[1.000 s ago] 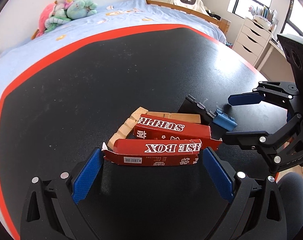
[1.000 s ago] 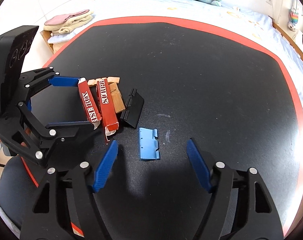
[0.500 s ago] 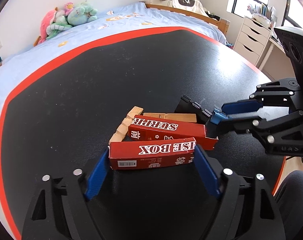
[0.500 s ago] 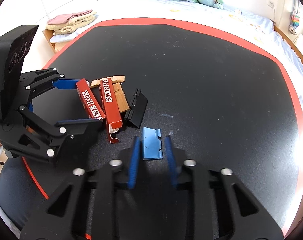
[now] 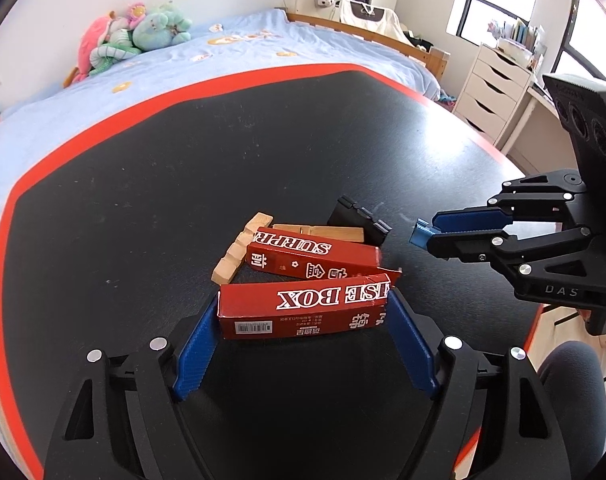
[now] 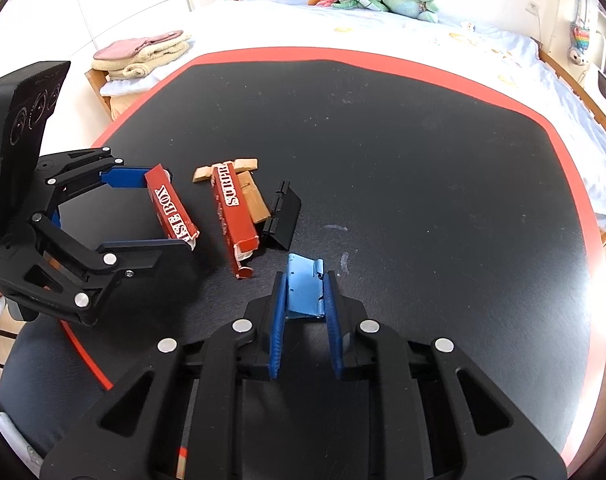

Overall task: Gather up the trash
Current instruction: 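Carry both items over the pink wastebasket and open both tools to drop them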

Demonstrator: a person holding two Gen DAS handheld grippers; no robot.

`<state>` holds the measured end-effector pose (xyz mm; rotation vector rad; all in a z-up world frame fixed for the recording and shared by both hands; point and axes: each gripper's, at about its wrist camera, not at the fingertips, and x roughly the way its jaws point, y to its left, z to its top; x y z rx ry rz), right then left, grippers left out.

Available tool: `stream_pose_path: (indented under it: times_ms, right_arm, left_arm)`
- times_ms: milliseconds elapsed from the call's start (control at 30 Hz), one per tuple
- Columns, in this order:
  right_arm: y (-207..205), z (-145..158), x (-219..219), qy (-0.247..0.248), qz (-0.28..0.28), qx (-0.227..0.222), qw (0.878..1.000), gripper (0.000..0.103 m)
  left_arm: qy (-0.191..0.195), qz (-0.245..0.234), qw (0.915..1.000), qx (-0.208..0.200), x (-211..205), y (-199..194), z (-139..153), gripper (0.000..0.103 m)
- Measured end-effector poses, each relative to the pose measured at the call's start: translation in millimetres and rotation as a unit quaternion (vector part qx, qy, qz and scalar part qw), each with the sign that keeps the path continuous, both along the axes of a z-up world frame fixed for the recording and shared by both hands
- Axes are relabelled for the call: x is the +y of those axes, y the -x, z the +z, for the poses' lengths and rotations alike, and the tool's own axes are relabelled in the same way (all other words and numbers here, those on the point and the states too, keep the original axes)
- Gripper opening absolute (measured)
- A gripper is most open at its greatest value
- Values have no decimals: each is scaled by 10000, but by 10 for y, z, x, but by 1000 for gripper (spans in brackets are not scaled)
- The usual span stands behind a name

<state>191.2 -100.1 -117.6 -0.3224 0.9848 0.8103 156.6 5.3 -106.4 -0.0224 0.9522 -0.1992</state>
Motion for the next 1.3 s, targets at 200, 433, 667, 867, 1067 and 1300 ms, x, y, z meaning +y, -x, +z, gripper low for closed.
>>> stream_pose_path:
  times_ms: [200,433,667,867,1067,1300]
  right_arm:
    - [196,160,-99,-127,-71,-69,9999,18]
    - [601,396,-302,-312,-117,-182,9993,18]
    - [1052,568,-552,-480,-177,-224,9984,18]
    - [1419,620,-745,-568,-236,-174,9980,18]
    - [1681,569,-852,-557,-278,-53,9980,18]
    - [1943,461,-905,-521,-251,108,9983,18]
  left_arm:
    - [68,-39,9999,-77,-22,211,173,77]
    - [154,-96,9997,-174,-103,511,373,77]
    - [218,-232,9991,-278,-246,824,516,77]
    - [267,-418,9984,-272,-411,1061,542,77]
    - [289,-638,9974,-178,-585,1305,493,77]
    - [324,-844,9959,-60,-723,1536,404,77]
